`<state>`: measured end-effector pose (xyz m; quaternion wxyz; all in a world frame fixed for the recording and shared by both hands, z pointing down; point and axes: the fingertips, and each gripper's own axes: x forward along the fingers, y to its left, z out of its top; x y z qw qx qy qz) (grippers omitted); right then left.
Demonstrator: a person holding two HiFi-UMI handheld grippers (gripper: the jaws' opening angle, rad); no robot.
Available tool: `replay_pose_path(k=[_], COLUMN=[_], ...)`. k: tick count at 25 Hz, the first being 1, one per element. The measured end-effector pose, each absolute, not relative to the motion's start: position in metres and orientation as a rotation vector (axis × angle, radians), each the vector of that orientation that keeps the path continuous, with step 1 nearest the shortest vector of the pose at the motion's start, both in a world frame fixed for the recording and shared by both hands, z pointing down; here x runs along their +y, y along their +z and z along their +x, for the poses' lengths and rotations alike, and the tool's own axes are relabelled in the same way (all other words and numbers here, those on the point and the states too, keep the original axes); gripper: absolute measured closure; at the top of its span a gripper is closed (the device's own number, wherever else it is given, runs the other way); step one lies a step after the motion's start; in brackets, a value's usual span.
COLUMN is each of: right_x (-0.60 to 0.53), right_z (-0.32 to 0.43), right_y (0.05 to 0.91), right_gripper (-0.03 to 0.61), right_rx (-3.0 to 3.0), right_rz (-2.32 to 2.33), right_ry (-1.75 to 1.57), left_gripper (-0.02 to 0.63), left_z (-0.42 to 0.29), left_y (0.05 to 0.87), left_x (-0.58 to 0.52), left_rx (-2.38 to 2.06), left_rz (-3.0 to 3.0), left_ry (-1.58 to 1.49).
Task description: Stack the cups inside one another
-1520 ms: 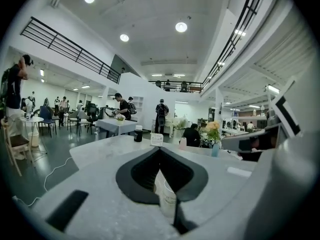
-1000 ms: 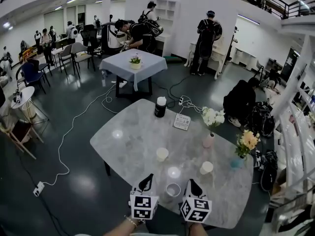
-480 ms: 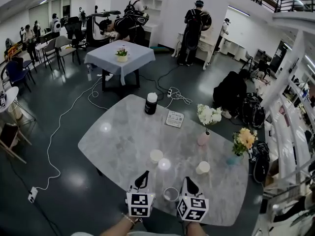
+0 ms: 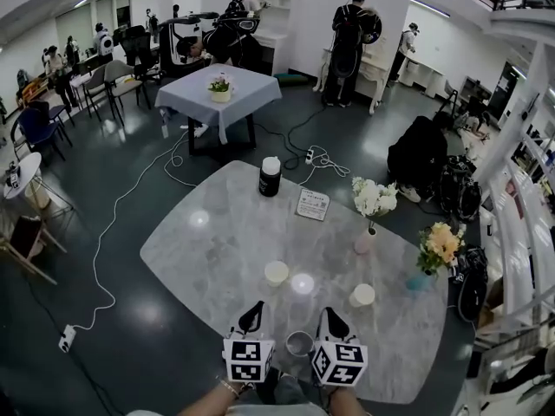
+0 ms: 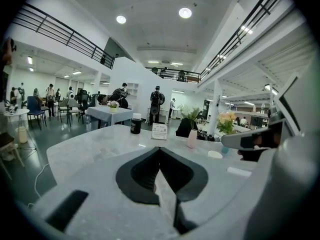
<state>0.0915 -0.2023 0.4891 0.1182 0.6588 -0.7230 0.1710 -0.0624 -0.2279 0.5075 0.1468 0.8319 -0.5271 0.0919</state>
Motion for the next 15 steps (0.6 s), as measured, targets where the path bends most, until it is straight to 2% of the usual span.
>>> replay_pose_path(k=[15], right_x=[-0.209], right_z=[0.135], right_y=[0.499], right_gripper=[0.572], right_rx=[-2.155], right_rz=[1.864], right_ry=[0.547], left_gripper=[0.617], left_z=[-0.033], left_y=[0.505], left_x=[-0.236], left_rx=[-1.584], left_rz=[2.331], left_ry=[0.276])
